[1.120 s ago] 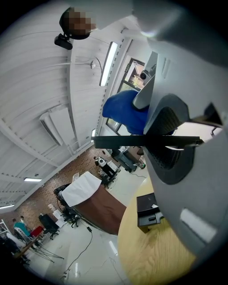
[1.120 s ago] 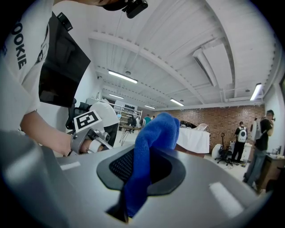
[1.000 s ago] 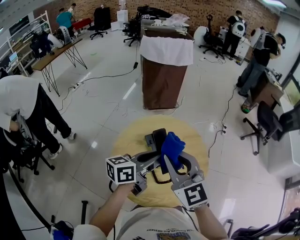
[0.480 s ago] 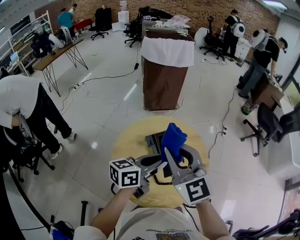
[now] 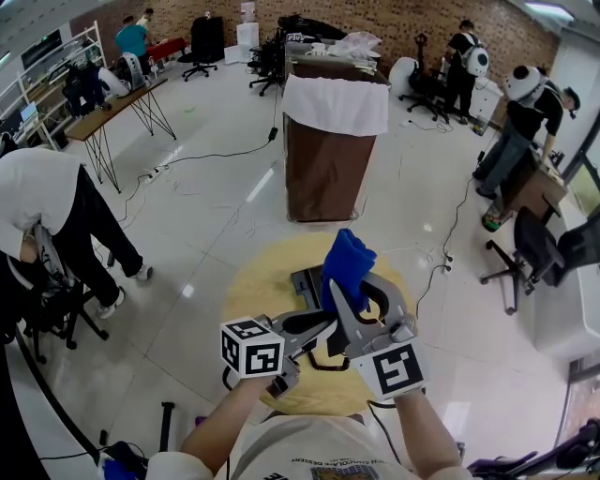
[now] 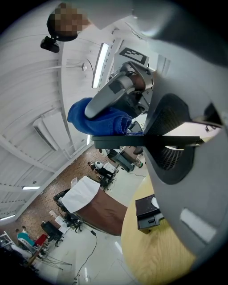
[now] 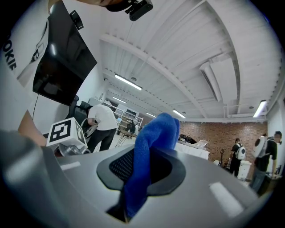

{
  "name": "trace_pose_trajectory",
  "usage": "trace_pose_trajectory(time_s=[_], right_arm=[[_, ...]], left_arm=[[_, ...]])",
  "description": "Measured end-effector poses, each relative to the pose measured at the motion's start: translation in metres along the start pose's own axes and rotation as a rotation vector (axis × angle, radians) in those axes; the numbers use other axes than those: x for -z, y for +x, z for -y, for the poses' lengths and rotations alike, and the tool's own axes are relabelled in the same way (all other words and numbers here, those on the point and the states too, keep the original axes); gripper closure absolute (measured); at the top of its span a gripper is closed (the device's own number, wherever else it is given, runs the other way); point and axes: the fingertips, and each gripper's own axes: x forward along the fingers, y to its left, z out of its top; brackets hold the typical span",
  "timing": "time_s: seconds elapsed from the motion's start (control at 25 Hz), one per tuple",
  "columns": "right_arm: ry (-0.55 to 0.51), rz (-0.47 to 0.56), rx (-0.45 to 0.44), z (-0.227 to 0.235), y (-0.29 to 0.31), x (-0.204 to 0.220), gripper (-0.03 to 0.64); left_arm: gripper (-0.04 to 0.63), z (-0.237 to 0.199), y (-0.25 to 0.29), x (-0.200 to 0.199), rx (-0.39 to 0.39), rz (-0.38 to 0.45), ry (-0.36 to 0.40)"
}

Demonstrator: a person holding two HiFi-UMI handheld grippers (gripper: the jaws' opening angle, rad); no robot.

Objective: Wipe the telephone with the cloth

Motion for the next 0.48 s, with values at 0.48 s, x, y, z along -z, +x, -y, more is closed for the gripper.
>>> trace_pose_trajectory(time_s=[0.48], right_arm=[[-0.012, 0.059, -0.026, -0.009, 0.003, -0.023, 0.555]], left_arm=[[0.535, -0.006, -0.002, -0.001, -0.031, -0.005, 0.009]])
